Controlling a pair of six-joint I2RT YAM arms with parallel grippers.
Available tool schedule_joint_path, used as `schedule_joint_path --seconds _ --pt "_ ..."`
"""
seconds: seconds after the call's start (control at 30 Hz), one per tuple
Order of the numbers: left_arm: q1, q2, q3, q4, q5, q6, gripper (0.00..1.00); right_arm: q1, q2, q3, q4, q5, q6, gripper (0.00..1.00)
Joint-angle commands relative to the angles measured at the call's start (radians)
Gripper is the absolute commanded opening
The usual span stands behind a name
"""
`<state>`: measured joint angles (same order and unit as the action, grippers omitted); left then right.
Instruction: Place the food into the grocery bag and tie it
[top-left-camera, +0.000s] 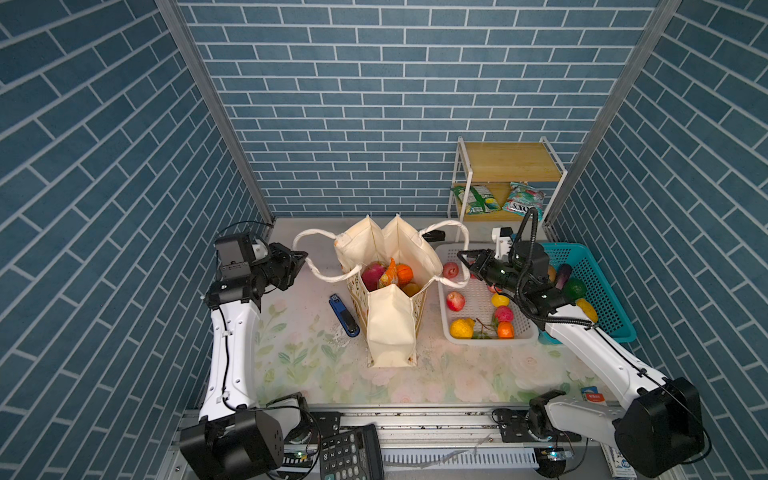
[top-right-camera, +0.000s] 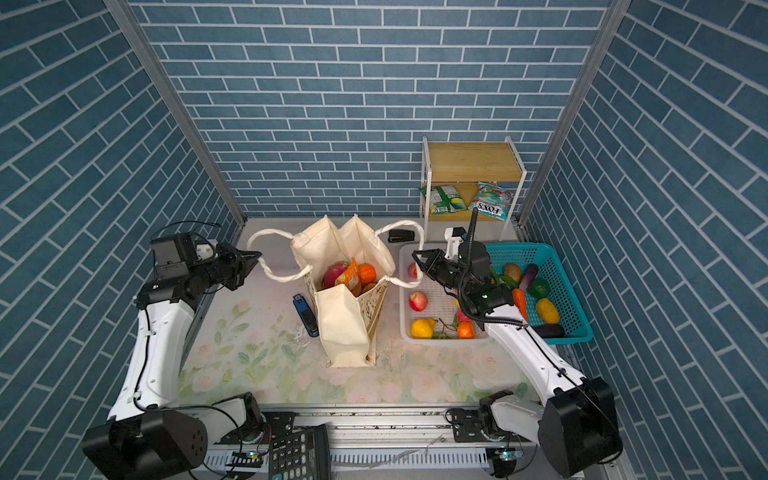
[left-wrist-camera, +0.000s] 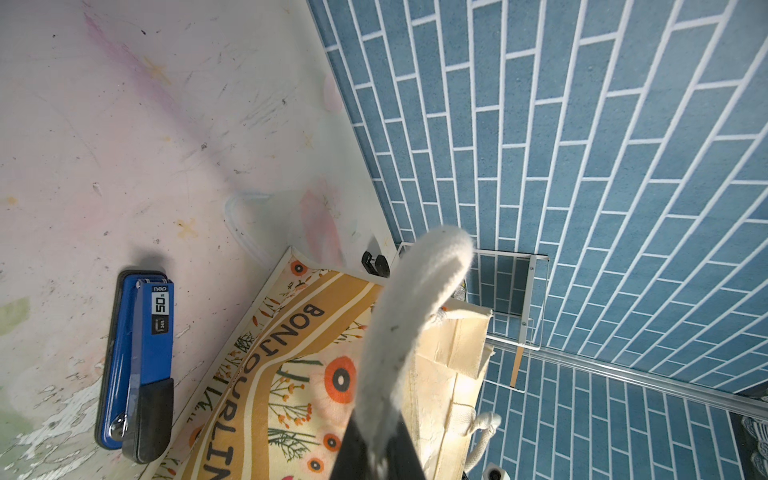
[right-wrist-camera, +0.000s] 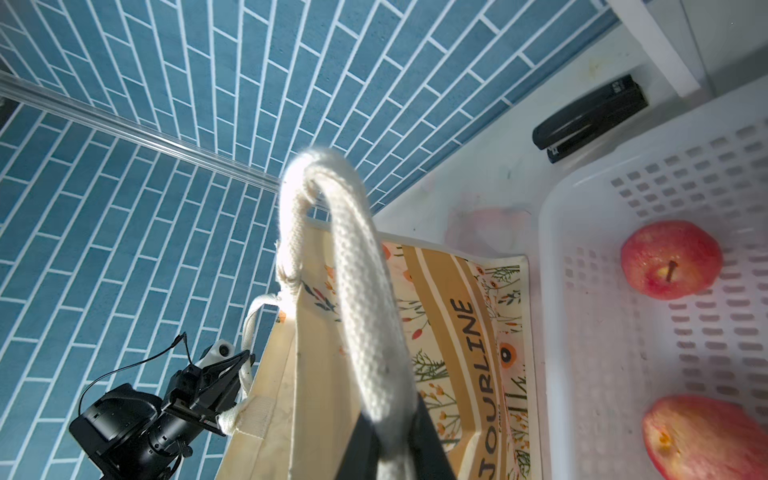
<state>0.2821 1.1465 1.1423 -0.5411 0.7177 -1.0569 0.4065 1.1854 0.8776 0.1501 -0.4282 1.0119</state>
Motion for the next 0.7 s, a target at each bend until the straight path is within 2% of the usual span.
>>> schedule_joint_path --seconds 0.0,0.13,0.2,0.3,0.43,0.67 --pt "0.004 0.001 0.027 0.017 0.006 0.027 0.00 -0.003 0.014 0.001 0.139 -0.047 -0.029 0.22" --pt "0.002 0.001 0.025 0.009 0.003 0.038 0.00 -0.003 0.069 0.029 0.183 -0.080 -0.017 0.29" --pt "0.002 -0.002 0.025 0.010 0.005 0.040 0.00 -0.004 0.094 0.052 0.186 -0.096 -0.016 0.29" --pt "0.002 -0.003 0.027 0.009 0.007 0.041 0.00 -0.002 0.115 0.072 0.189 -0.110 -0.014 0.23" --pt "0.002 -0.007 0.031 0.007 0.008 0.044 0.00 -0.014 0.104 0.081 0.165 -0.099 -0.027 0.22" --pt "0.002 -0.011 0.059 -0.051 -0.014 0.079 0.00 -0.068 0.026 0.113 0.022 -0.067 -0.156 0.13"
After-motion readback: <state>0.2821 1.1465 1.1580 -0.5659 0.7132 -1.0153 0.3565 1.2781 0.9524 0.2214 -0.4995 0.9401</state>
